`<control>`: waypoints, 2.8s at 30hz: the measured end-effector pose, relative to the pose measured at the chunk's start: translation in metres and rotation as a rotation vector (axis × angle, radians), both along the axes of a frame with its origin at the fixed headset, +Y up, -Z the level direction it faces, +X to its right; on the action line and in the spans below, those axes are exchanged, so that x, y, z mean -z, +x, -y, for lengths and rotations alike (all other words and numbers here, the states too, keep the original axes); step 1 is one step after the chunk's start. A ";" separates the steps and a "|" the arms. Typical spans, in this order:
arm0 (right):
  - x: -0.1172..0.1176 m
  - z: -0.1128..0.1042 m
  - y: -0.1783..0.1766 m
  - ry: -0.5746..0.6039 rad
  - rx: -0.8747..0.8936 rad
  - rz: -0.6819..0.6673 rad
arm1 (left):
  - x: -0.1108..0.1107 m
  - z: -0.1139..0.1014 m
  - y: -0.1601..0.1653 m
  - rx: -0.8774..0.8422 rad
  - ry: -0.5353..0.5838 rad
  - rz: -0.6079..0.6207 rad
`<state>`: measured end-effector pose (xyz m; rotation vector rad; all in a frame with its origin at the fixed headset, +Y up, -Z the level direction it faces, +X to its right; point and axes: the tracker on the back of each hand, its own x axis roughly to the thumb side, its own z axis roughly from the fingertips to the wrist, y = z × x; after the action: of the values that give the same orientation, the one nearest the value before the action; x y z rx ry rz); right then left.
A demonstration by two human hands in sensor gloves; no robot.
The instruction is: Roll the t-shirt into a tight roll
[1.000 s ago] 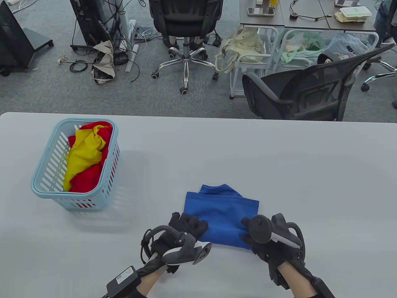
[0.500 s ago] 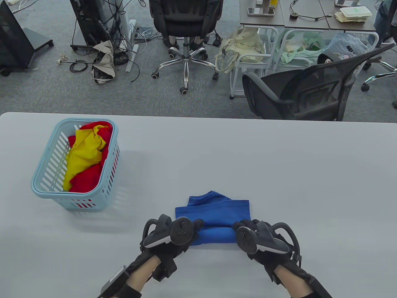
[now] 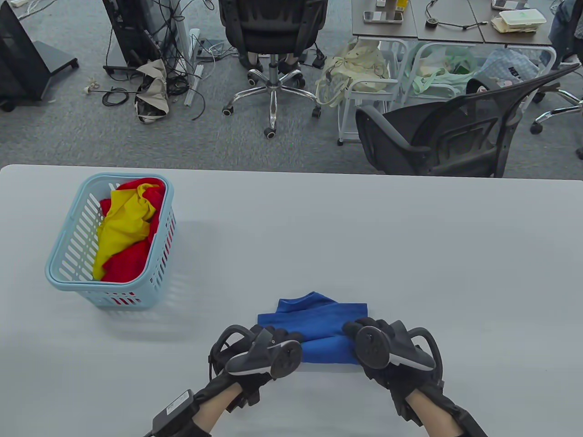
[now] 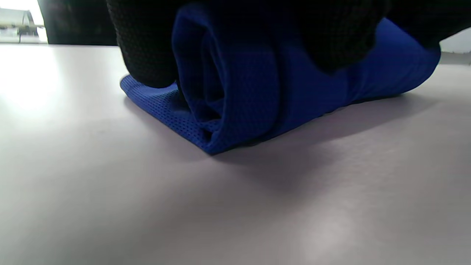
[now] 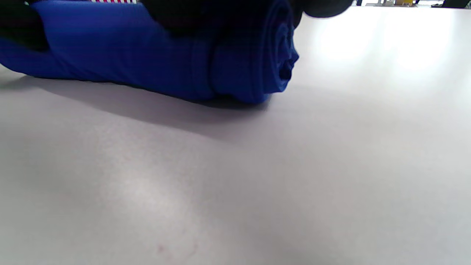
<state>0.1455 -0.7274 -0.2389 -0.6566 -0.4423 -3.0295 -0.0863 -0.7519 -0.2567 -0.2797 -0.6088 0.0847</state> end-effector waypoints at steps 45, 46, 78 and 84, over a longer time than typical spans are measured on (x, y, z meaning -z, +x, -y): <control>0.001 0.003 -0.002 -0.073 0.010 0.002 | 0.002 0.000 -0.004 0.010 0.003 0.023; -0.001 0.001 -0.005 -0.063 0.005 -0.013 | 0.005 0.001 -0.007 -0.044 -0.072 0.005; 0.034 0.020 0.053 -0.054 -0.160 0.361 | 0.021 0.001 -0.044 0.197 0.132 -0.200; 0.046 0.021 0.112 0.011 -0.319 0.749 | 0.025 -0.013 -0.058 0.139 0.178 -0.278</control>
<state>0.2571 -0.7481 -0.2854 0.5353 -0.4692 -2.8442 -0.1444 -0.7388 -0.2815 -0.1338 -0.3173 -0.0637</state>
